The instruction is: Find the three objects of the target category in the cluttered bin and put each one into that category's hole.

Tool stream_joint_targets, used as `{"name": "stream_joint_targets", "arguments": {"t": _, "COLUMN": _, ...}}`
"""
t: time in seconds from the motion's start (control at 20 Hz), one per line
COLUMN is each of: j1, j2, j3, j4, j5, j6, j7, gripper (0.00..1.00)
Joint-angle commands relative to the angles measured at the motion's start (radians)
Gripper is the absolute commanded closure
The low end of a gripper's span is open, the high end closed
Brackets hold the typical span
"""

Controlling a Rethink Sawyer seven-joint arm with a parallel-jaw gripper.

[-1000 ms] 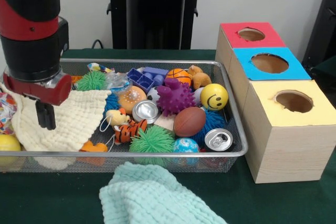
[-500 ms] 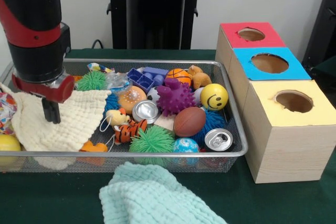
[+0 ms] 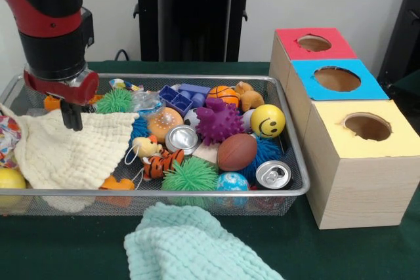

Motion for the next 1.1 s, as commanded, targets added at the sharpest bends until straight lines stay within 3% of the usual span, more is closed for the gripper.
{"name": "stream_joint_targets", "arguments": {"t": 0.05, "j1": -0.059, "j2": 0.04, "j3": 0.027, "j4": 0.087, "j5": -0.039, "j6": -0.091, "j7": -0.015, "gripper": 1.0}}
{"name": "stream_joint_targets", "arguments": {"t": 0.3, "j1": -0.091, "j2": 0.143, "j3": 0.048, "j4": -0.006, "j5": -0.061, "j6": -0.095, "j7": -0.072, "gripper": 1.0}}
{"name": "stream_joint_targets", "arguments": {"t": 1.1, "j1": -0.063, "j2": 0.174, "j3": -0.026, "j4": 0.036, "j5": -0.08, "j6": -0.184, "j7": 0.034, "gripper": 1.0}}
